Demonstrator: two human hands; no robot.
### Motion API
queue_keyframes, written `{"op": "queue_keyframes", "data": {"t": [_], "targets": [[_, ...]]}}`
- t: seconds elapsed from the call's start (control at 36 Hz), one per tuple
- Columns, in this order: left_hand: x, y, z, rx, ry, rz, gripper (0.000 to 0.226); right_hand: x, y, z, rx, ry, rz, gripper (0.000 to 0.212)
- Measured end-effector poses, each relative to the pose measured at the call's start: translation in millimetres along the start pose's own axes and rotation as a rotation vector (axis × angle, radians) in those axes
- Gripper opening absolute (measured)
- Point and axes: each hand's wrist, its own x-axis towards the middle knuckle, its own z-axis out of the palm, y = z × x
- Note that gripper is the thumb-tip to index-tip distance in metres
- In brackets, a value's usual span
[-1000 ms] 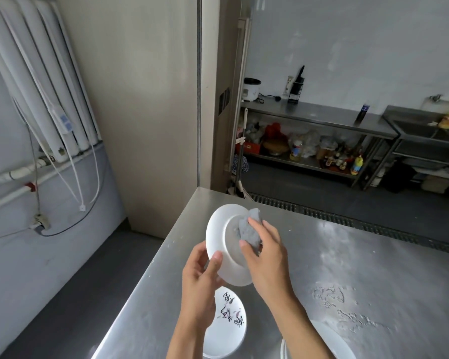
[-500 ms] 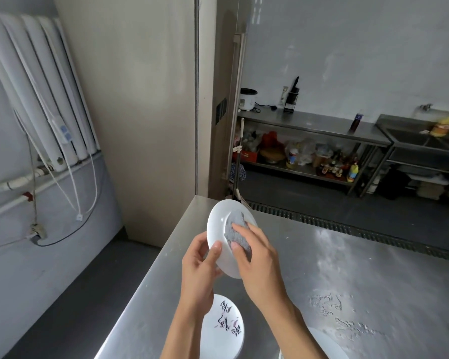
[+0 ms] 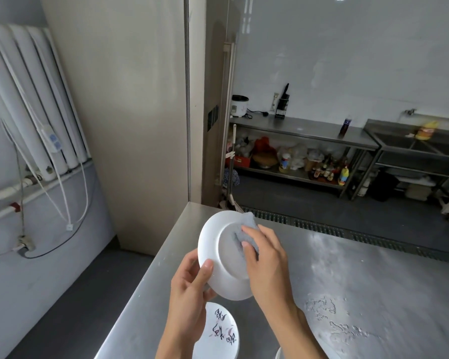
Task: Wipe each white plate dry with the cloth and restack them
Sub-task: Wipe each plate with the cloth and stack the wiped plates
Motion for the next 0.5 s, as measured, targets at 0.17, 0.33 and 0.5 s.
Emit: {"op": "queue_keyframes", "data": {"t": [0.17, 0.33, 0.5], "targets": [[-1, -4, -1, -0.065, 0.049, -0.005, 0.026, -13, -20, 6, -0.008, -0.176, -0.199, 0.036], [1, -3, -12, -0.069, 0.115, -0.010, 0.028, -25, -4, 3, -0.040, -0.237, -0.185, 0.033], [1, -1, -20, -0.012, 0.072, -0.006, 0.029, -22, 17, 0, -0.091, -0.145, -0.024, 0.032]]}}
